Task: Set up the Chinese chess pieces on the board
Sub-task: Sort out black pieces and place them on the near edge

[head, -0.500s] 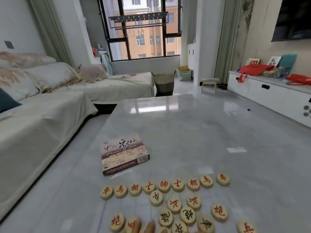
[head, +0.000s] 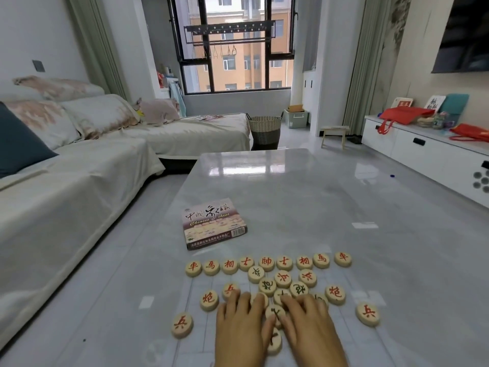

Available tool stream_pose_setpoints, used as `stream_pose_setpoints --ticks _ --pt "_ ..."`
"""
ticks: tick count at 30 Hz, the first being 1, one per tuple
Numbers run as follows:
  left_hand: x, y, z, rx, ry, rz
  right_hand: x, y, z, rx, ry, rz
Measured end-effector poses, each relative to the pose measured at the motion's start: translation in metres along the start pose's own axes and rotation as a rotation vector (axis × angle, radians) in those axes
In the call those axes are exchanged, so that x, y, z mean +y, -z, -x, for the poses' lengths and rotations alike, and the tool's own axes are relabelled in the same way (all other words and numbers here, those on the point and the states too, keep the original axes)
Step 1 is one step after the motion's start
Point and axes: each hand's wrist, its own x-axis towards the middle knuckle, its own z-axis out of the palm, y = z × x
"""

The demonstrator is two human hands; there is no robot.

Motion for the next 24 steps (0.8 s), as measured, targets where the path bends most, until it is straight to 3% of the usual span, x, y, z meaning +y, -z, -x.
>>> stream_pose_setpoints --ticks 2,7,10,12,13,16,19,22,24 --pt "-0.002 -0.004 -0.001 0.062 -0.006 0.051 -0.003 0.006 0.001 0.095 0.005 0.007" --pt "-0.011 0.001 0.011 0.09 0.096 0.424 -0.003 0.006 0.006 0.156 -0.012 -0.126" --pt "-0.01 0.01 0.038 0.028 0.005 0.364 -0.003 0.008 0.006 0.209 -0.029 -0.187" --pt "-0.001 0.016 0.061 -0.052 -0.085 0.179 -0.001 0.007 0.006 0.22 -0.039 -0.213" --pt "0.007 0.021 0.071 -0.175 -0.1 0.103 0.0 0.008 0.007 0.226 -0.041 -0.229" --pt "0.021 0.02 0.09 -0.196 -0.211 -0.086 -0.002 0.013 0.011 0.232 -0.049 -0.365" --pt "0.024 0.029 0.09 -0.317 -0.115 -0.054 0.0 0.025 0.016 0.192 -0.117 -0.619" --pt "0.023 0.026 0.089 -0.259 -0.058 0.132 0.009 0.038 0.035 0.205 -0.166 -0.781" --pt "0.017 0.014 0.087 -0.238 0.03 0.231 0.019 0.045 0.05 0.234 -0.165 -0.74"
